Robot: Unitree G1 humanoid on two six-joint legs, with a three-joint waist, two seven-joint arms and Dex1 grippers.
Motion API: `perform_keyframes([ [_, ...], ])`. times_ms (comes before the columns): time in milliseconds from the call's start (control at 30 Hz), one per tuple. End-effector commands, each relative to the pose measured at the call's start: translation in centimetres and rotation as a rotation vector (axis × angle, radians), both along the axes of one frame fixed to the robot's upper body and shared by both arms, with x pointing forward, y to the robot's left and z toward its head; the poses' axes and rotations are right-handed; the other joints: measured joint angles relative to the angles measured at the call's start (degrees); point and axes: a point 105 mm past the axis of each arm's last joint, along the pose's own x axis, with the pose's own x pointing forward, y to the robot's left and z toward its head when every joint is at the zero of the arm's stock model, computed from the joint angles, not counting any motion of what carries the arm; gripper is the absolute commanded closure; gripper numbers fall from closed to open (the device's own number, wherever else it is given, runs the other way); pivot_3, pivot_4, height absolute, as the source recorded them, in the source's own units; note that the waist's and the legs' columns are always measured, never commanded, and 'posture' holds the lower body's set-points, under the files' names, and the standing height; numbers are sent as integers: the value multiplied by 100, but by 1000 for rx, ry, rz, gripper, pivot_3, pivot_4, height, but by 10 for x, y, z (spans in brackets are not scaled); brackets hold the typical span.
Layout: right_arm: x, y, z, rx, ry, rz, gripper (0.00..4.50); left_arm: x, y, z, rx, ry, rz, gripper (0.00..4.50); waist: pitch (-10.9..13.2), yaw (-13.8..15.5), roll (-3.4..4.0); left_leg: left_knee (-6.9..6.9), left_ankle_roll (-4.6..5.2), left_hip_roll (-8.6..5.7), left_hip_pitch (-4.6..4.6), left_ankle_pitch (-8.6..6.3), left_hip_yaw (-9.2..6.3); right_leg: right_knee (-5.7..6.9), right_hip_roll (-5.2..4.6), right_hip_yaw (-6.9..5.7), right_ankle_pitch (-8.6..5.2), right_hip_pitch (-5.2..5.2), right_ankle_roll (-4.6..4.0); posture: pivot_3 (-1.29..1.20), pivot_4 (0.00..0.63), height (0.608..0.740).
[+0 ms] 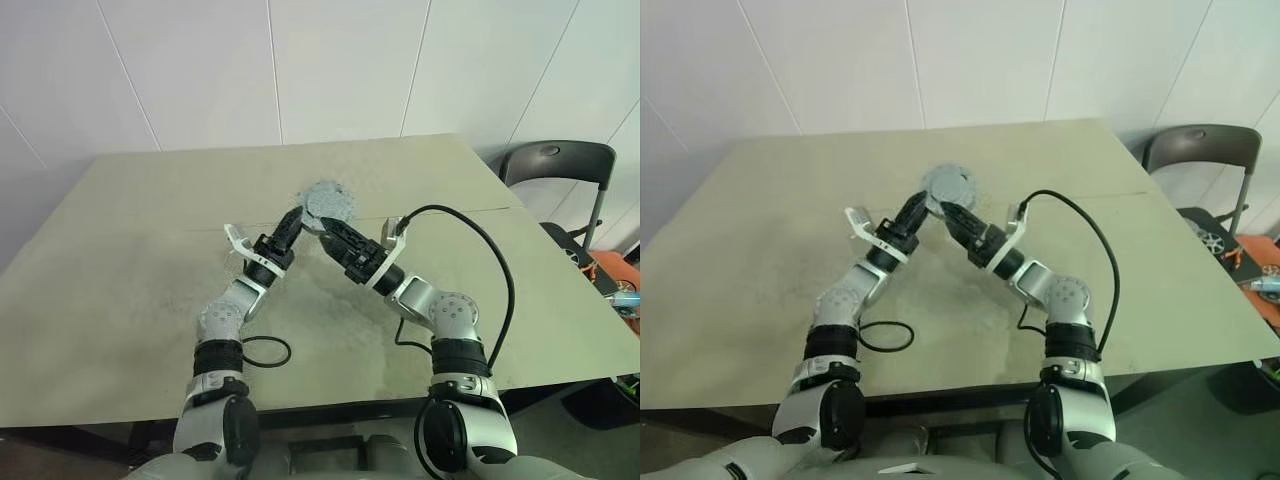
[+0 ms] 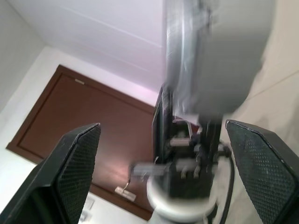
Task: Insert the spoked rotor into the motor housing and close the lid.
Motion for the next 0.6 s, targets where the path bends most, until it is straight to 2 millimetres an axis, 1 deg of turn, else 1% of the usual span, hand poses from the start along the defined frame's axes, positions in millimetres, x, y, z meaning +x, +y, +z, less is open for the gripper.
perform_keyframes([
  [33,0,1,19,37,-68,12,36,11,41,18,-49,-45,177,3219,0,-1,0,-1,0,1,-1,0,0,0,1,0,0,-1,0,0,0,740],
  [100,0,1,19,37,-69,13,36,15,59,15,-58,-19,270,3219,0,24,-1,-1,0,1,-2,0,-1,0,1,0,0,-2,0,0,0,740],
  [233,0,1,19,37,-69,15,36,18,84,9,-70,21,401,3219,1,72,-5,2,0,-1,-9,0,-2,-3,0,0,1,-2,0,0,0,740],
  [467,-1,1,19,35,-70,16,36,18,134,-12,-72,135,633,3219,0,38,-6,1,0,-2,-5,0,-1,0,0,0,1,-1,0,0,0,740],
  [567,0,2,19,34,-70,17,36,16,152,-24,-69,211,722,3219,0,29,-6,0,0,-1,-4,0,-2,2,2,0,1,-3,0,0,0,740],
  [600,0,2,19,34,-70,17,36,16,155,-27,-65,228,740,3219,0,28,-7,0,0,-1,-4,0,-2,2,1,0,1,-3,0,0,0,740],
])
